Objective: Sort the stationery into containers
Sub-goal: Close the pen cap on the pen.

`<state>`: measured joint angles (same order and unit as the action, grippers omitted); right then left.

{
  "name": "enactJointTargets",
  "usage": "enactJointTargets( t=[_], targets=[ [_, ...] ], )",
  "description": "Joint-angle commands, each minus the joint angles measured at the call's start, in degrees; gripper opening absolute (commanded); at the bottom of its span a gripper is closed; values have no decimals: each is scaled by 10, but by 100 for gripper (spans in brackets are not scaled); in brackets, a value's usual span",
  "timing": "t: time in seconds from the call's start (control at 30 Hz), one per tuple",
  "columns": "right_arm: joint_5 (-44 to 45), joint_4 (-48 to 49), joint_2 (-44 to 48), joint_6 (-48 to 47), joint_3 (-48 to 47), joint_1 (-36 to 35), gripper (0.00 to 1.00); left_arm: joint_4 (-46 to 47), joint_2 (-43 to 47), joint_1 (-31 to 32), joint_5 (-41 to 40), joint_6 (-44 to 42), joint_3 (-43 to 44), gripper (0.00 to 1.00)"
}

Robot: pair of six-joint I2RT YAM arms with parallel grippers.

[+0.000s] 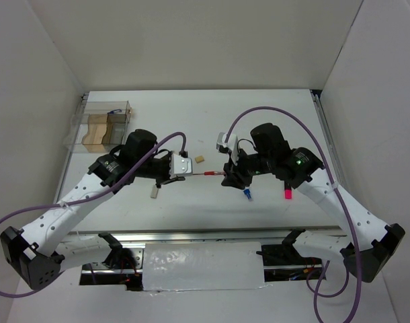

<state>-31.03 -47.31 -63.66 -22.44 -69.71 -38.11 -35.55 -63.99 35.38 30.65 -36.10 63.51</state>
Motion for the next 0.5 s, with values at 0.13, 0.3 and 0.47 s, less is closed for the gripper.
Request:
enactJointTargets(
  t=[0.13, 0.3, 0.47],
  targets=[
    [-26, 10, -2, 0, -14, -2, 43, -9, 7, -4, 2, -35, 0, 0],
    [-34, 19, -17, 1, -18, -6, 43, -16, 4, 0, 11, -40, 3, 0],
    [-38, 27, -31, 3, -29, -14, 43, -20, 2, 8, 12, -47, 1, 0]
  ],
)
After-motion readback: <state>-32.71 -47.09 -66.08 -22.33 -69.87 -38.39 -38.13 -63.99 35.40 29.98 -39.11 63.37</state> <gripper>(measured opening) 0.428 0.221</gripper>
